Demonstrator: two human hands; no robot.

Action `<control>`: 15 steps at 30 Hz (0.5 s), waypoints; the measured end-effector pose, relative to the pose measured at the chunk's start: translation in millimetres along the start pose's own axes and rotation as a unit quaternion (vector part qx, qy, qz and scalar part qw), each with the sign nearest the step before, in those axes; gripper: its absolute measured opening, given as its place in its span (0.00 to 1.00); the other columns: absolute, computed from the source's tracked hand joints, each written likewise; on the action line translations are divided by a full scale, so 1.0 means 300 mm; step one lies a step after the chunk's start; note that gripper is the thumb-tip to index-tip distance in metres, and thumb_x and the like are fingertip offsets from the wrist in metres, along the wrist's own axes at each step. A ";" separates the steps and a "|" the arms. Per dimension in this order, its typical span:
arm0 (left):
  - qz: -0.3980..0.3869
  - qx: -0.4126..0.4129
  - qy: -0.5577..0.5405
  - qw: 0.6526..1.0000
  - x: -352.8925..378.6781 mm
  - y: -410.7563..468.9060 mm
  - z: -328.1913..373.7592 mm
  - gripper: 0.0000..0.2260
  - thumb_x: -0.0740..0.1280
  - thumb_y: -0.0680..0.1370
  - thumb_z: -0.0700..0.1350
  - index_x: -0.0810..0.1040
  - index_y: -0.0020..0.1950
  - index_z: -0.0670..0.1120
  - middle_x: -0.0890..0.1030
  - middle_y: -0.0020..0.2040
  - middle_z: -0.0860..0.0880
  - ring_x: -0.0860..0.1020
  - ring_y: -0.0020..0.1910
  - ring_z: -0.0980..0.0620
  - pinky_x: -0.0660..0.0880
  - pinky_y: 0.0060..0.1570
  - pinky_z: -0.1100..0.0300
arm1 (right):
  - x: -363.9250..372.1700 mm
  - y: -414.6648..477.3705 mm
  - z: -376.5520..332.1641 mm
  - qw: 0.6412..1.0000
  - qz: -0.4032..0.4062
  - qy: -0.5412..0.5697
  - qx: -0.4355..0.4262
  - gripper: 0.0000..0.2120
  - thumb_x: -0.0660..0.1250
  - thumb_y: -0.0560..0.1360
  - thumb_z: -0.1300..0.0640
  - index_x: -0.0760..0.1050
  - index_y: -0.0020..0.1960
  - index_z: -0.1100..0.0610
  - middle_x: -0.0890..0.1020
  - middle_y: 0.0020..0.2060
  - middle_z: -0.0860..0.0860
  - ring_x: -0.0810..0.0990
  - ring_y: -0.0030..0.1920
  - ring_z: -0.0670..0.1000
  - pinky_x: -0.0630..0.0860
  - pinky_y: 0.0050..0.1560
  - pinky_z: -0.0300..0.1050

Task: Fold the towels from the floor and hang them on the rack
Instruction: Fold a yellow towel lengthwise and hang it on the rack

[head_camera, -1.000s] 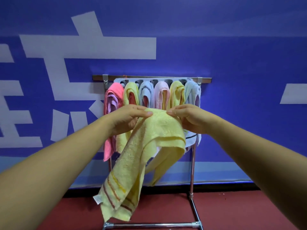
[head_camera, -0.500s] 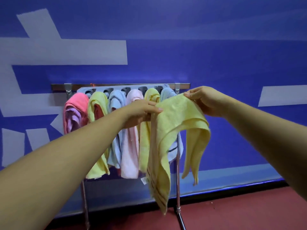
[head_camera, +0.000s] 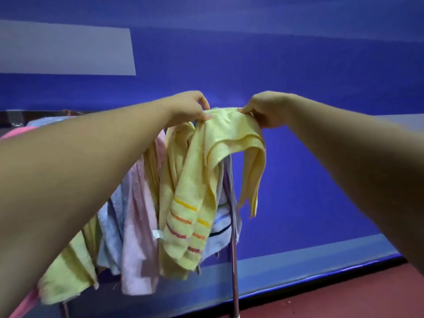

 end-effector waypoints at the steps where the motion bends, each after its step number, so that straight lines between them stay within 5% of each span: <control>1: 0.025 -0.005 -0.003 1.000 -0.008 0.029 -0.018 0.11 0.72 0.77 0.47 0.75 0.57 0.47 0.78 0.47 0.45 0.77 0.41 0.49 0.73 0.42 0.57 | -0.007 0.036 -0.007 0.999 0.020 0.021 -0.016 0.13 0.67 0.78 0.61 0.75 0.60 0.65 0.82 0.52 0.55 0.83 0.44 0.52 0.81 0.44 0.47; 6: 0.121 0.017 0.171 0.978 -0.026 0.073 -0.068 0.10 0.66 0.80 0.51 0.68 0.54 0.47 0.75 0.48 0.48 0.73 0.46 0.47 0.66 0.35 0.59 | 0.052 0.124 0.056 0.992 0.107 -0.023 -0.070 0.15 0.76 0.73 0.57 0.81 0.54 0.65 0.82 0.42 0.54 0.81 0.42 0.53 0.81 0.45 0.51; 10: 0.184 0.089 0.357 0.911 -0.003 0.036 -0.022 0.06 0.61 0.81 0.44 0.70 0.56 0.46 0.75 0.56 0.41 0.71 0.57 0.39 0.67 0.56 0.48 | 0.139 0.103 0.121 0.995 0.065 -0.006 -0.079 0.06 0.73 0.72 0.64 0.81 0.48 0.62 0.78 0.37 0.57 0.76 0.38 0.54 0.77 0.43 0.53; 12: 0.204 0.133 0.371 0.896 0.018 0.001 0.019 0.07 0.61 0.79 0.39 0.72 0.57 0.44 0.74 0.56 0.39 0.71 0.56 0.38 0.70 0.55 0.47 | 0.159 0.073 0.100 0.992 0.064 0.022 -0.105 0.03 0.70 0.71 0.65 0.80 0.45 0.60 0.77 0.34 0.55 0.74 0.35 0.52 0.74 0.40 0.49; 15: 0.176 0.126 0.314 0.924 0.056 -0.055 0.021 0.12 0.58 0.77 0.36 0.73 0.59 0.41 0.75 0.56 0.39 0.74 0.54 0.37 0.73 0.53 0.47 | 0.175 0.007 0.067 0.987 0.060 0.073 -0.130 0.02 0.67 0.70 0.61 0.77 0.42 0.57 0.74 0.35 0.54 0.72 0.36 0.52 0.72 0.39 0.48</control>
Point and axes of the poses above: each hand's wrist, its own y-axis towards the middle knuckle, its own x-axis out of the palm, z = x × y, the point moved 10 cm from there along y, towards the middle knuckle
